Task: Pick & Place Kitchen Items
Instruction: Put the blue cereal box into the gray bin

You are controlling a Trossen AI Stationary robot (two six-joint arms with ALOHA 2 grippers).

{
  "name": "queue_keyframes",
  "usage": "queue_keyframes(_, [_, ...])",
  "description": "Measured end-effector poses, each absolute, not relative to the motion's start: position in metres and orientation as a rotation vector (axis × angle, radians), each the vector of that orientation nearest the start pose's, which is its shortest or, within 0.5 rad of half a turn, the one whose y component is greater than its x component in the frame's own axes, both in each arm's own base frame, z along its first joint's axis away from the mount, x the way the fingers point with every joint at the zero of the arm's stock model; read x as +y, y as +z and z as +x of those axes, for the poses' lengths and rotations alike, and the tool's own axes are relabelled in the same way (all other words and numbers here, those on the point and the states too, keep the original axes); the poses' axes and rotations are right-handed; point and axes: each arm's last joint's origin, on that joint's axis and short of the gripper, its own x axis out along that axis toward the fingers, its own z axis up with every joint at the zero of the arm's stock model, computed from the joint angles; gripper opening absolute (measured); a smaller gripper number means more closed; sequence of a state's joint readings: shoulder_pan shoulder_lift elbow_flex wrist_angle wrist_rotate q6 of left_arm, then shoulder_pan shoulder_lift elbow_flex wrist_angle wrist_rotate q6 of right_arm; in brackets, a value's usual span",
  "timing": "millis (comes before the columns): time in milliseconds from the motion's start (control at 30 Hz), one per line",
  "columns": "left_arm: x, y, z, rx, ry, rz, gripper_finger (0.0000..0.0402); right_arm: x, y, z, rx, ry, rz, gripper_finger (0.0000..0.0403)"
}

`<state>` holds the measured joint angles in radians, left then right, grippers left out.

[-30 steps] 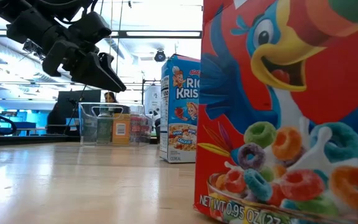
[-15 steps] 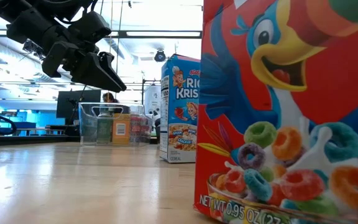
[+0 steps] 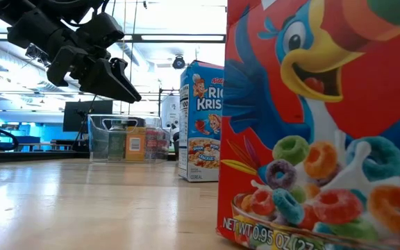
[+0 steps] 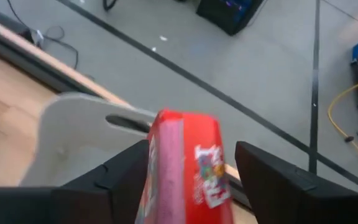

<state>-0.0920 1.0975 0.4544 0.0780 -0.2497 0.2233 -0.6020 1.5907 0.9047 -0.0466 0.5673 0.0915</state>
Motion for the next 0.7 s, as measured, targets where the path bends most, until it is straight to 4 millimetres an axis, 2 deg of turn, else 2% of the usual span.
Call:
queue_keyframes(167, [-0.012,0.188,0.212,0.576,0.075,0.369,0.0142,-0.183,0.214,0.257,0.673,-1.114,0.068,0.0254])
queue_keyframes(300, [-0.012,0.188,0.212,0.579,0.05,0.452,0.0142,-0.16,0.235,0.261,0.627,-1.02,0.02,0.0247])
queue_keyframes(400, [-0.012,0.188,0.212,0.58,0.041,0.483,0.0142,-0.136,0.253,0.265,0.55,-0.859,0.04,0.0241])
queue_keyframes(500, [-0.013,0.189,0.213,0.572,0.031,0.476,0.0142,-0.103,0.27,0.27,0.47,-0.635,0.073,0.0236])
queue_keyframes(700, [-0.015,0.194,0.216,0.493,0.029,0.321,0.0142,-0.041,0.288,0.28,0.358,-0.228,0.259,0.0228])
